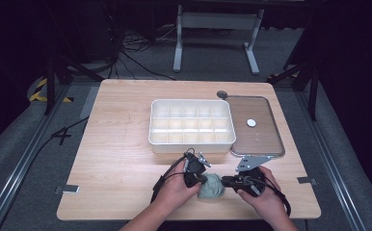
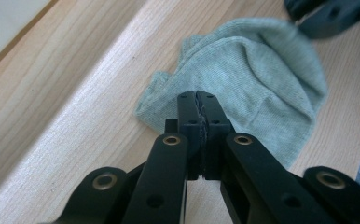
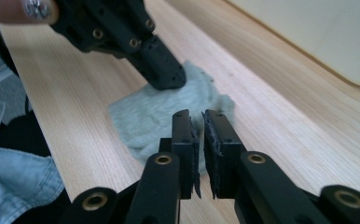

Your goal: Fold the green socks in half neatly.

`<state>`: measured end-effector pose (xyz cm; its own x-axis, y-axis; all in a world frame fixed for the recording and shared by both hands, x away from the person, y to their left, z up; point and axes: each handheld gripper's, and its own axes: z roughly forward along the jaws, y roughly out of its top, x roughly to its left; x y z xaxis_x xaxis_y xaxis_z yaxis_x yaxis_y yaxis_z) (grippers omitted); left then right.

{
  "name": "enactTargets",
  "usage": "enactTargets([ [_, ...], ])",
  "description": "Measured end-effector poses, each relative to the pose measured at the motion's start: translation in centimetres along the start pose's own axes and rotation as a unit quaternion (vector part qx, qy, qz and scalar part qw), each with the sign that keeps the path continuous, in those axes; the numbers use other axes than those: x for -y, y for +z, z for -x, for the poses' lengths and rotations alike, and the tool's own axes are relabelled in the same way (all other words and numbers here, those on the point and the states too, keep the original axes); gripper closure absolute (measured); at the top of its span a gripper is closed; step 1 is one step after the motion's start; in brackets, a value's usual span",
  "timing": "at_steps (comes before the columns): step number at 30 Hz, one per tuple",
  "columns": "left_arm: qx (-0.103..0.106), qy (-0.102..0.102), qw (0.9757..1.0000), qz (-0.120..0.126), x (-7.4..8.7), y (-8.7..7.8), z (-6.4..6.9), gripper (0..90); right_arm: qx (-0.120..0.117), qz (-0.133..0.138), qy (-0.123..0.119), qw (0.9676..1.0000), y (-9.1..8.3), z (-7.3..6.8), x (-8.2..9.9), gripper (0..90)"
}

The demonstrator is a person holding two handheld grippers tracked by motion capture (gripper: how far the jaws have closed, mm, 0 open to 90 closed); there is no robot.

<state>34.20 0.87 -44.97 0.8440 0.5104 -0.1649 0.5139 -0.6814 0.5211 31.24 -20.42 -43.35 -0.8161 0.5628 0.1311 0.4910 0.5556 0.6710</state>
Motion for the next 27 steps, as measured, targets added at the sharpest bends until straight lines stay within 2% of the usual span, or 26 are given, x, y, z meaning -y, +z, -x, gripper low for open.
enactTargets([
  [3, 0.006, 0.003, 0.9998, 0.018, 0.0, -0.7, 0.2, 83.3, 0.018, -0.028, -0.02, 0.9992, 1.0, -0.5, -0.1, 82.2],
  [4, 0.01, 0.012, 0.9996, 0.024, -0.1, -0.8, 0.3, 82.6, 0.022, -0.035, -0.023, 0.9988, 1.3, -0.5, 0.0, 82.4],
  [5, 0.012, 0.016, 0.9993, 0.031, -0.1, -0.9, 0.5, 81.6, 0.019, -0.039, -0.023, 0.9988, 1.6, -0.4, 0.1, 82.5],
  [6, 0.012, 0.016, 0.9993, 0.031, -0.1, -0.9, 0.5, 81.1, 0.019, -0.039, -0.023, 0.9988, 1.6, -0.4, 0.1, 82.5],
  [7, 0.016, 0.027, 0.9991, 0.027, -0.1, -0.8, 0.7, 81.1, 0.02, -0.04, -0.02, 0.9988, 1.8, -0.4, 0.2, 82.6],
  [9, 0.016, 0.029, 0.9994, 0.012, -0.1, -0.3, 0.6, 80.3, 0.021, -0.049, -0.023, 0.9983, 2.0, -0.4, 0.2, 82.8],
  [11, 0.023, 0.02, 0.9995, 0.0, 0.0, 0.1, 0.3, 80.6, 0.024, -0.054, -0.028, 0.9979, 2.2, -0.5, 0.2, 84.4],
  [13, 0.028, 0.008, 0.9996, 0.002, 0.2, 0.2, 0.1, 81.1, 0.032, -0.066, -0.033, 0.9968, 2.4, -0.6, 0.2, 85.6],
  [19, 0.024, 0.019, 0.9995, -0.002, 0.1, 0.2, 0.2, 80.9, 0.041, -0.084, -0.044, 0.9946, 2.5, -0.9, -0.2, 86.0],
  [22, 0.02, 0.013, 0.9997, 0.006, 0.2, 0.3, 0.3, 81.1, 0.052, -0.087, -0.059, 0.9931, 2.3, -1.3, -0.5, 84.3],
  [25, 0.02, 0.012, 0.9997, 0.006, 0.3, 0.3, 0.3, 81.5, 0.028, -0.062, -0.051, 0.9964, 2.1, -1.5, -0.9, 83.9],
  [27, 0.019, 0.016, 0.9996, 0.01, 0.4, 0.3, 0.3, 81.4, 0.015, -0.067, -0.042, 0.9968, 2.6, -1.3, -0.9, 85.0],
])
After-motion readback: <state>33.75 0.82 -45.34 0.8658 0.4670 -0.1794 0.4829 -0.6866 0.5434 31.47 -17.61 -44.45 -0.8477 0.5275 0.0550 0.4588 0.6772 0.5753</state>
